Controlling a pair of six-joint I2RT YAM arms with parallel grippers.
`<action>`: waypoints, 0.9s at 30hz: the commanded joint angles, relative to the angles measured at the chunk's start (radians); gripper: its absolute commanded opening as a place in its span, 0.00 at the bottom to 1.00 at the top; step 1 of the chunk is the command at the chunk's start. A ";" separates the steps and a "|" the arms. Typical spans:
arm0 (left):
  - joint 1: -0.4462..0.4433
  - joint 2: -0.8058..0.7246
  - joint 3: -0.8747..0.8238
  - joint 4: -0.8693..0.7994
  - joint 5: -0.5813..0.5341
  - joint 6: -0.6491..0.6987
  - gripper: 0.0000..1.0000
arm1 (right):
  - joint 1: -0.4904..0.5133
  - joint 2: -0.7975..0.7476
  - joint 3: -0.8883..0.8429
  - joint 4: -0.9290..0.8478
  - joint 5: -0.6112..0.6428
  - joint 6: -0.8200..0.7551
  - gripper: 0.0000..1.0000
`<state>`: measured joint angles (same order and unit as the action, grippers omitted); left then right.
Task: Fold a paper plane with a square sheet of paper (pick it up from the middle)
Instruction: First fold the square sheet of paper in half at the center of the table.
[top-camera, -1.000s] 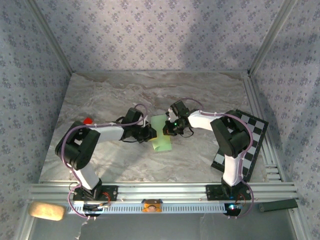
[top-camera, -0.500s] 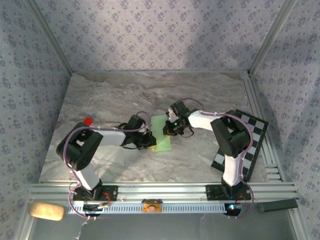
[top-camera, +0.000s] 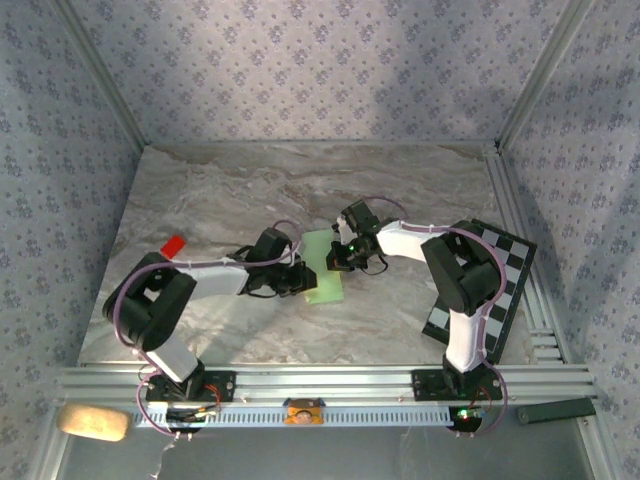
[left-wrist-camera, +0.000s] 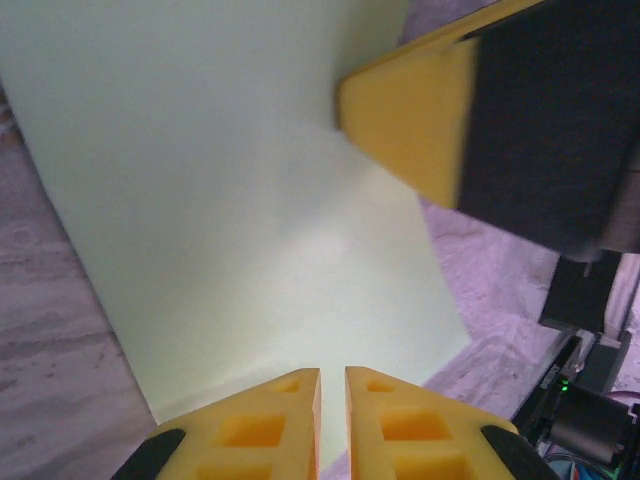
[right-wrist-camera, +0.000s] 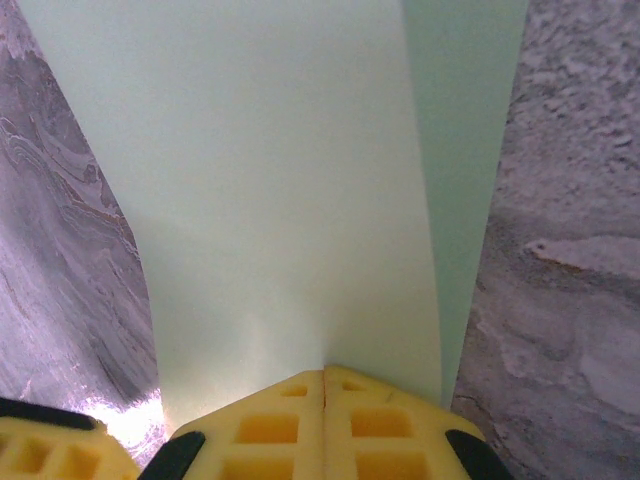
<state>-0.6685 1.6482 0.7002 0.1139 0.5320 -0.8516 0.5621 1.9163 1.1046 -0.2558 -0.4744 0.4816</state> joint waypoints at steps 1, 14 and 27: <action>-0.019 0.050 -0.013 0.012 0.021 -0.012 0.14 | -0.018 0.041 -0.053 -0.134 0.140 -0.002 0.00; -0.059 0.031 -0.067 -0.124 -0.016 0.067 0.13 | -0.027 0.042 -0.071 -0.130 0.149 -0.004 0.00; -0.086 -0.042 -0.094 -0.175 -0.008 0.094 0.13 | -0.039 0.032 -0.072 -0.132 0.145 -0.019 0.00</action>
<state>-0.7376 1.6276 0.6403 0.0811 0.5079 -0.7837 0.5526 1.9079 1.0889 -0.2485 -0.4793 0.4808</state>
